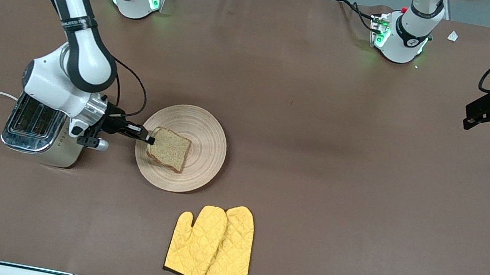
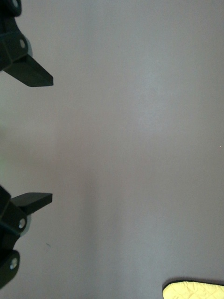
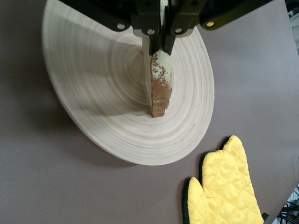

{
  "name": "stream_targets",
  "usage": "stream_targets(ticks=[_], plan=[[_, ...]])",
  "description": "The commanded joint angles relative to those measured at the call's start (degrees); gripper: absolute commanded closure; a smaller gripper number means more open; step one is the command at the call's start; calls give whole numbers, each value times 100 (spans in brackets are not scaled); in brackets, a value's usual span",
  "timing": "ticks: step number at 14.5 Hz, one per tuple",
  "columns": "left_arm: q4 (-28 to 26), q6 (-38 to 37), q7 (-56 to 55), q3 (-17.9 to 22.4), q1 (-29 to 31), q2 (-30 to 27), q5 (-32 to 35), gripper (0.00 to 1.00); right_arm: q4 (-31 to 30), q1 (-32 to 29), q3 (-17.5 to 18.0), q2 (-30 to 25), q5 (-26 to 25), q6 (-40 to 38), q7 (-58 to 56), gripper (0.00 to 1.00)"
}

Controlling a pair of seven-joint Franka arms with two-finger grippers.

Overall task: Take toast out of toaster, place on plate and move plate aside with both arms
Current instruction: 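Lower the bread onto the plate and open the right gripper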

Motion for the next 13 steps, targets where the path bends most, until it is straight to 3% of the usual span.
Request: stream_targets(ticks=[1, 2, 4, 13], plan=[[58, -78, 118, 1, 23, -13, 91, 0, -274, -254, 56, -138, 167, -129, -250, 71], [58, -78, 109, 1, 14, -22, 91, 0, -283, -262, 47, -138, 167, -121, -258, 33], [154, -78, 118, 10, 14, -22, 100, 0, -283, -263, 38, -138, 150, -103, -258, 0], [198, -78, 144, 10, 23, -22, 100, 0, -292, -236, 38, -138, 123, -86, -267, 0]])
